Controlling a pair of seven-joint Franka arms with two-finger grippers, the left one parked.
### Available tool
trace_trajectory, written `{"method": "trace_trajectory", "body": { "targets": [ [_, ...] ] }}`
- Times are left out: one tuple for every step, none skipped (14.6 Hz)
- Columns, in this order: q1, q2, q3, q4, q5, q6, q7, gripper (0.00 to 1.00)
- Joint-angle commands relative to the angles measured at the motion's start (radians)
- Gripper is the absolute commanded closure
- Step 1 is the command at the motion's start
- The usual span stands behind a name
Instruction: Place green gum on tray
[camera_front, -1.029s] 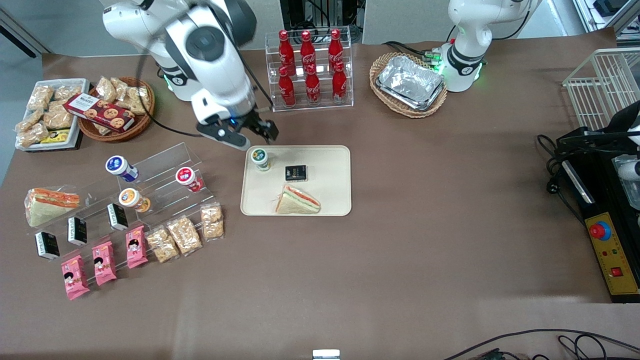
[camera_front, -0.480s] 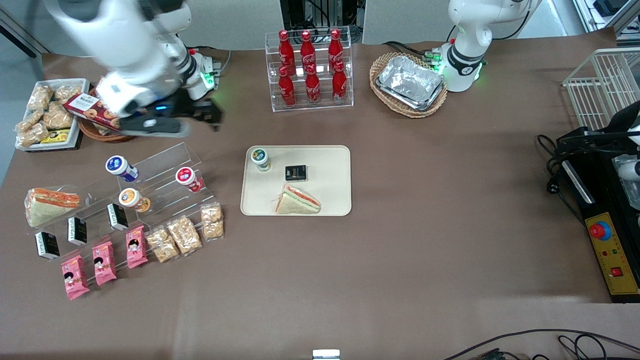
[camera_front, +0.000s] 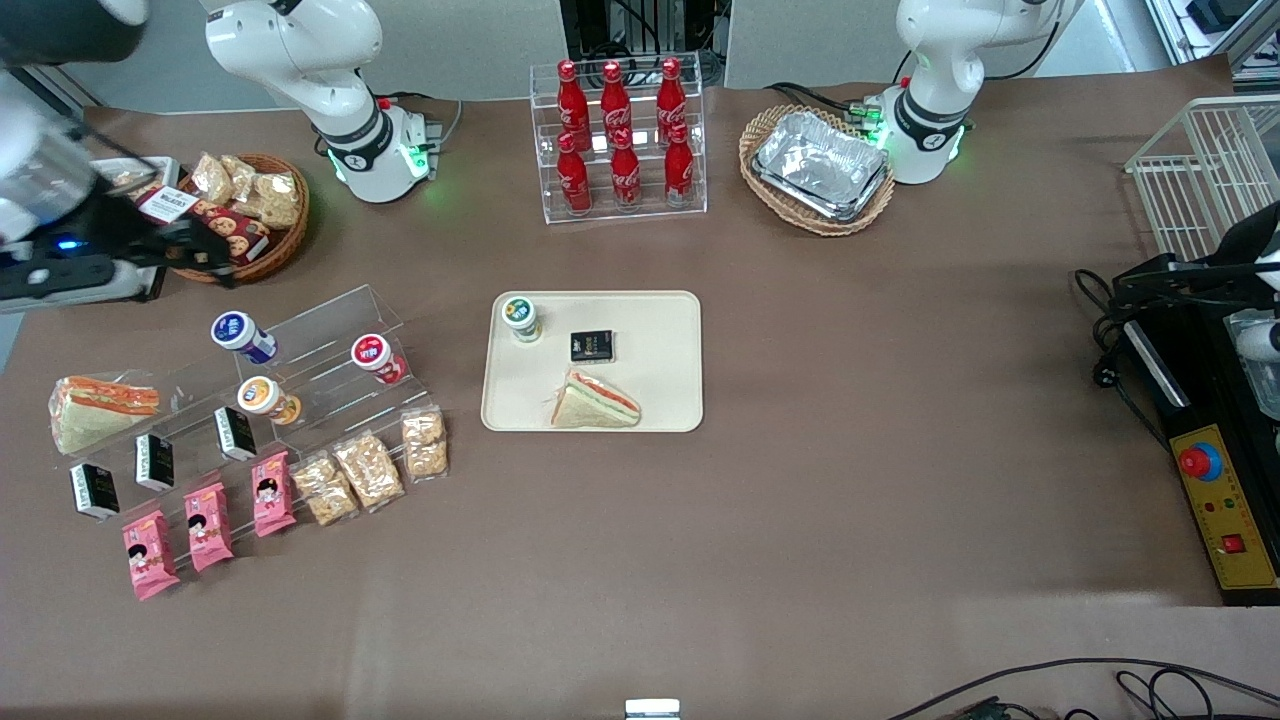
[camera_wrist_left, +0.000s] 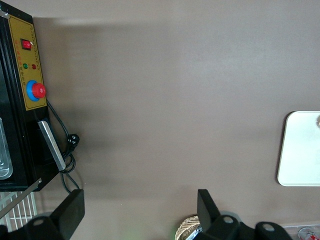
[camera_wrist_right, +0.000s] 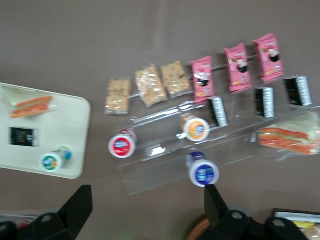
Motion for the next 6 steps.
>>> {"method": "trace_trajectory", "body": {
  "targets": [
    [-0.026,0.014,-0.027,0.037,-0.046,0.004,-0.053,0.0],
    [-0.025,0.018,-0.039,0.048,-0.044,0.004,-0.053,0.0],
    [-0.026,0.027,-0.051,0.054,-0.043,0.004,-0.045,0.0],
    [-0.025,0.037,-0.07,0.06,-0.04,0.004,-0.032,0.0],
    [-0.025,0.049,-0.073,0.069,-0.035,0.004,-0.019,0.0],
    [-0.026,0.055,-0.074,0.079,-0.032,0.004,-0.019,0.0]
  ]
}}
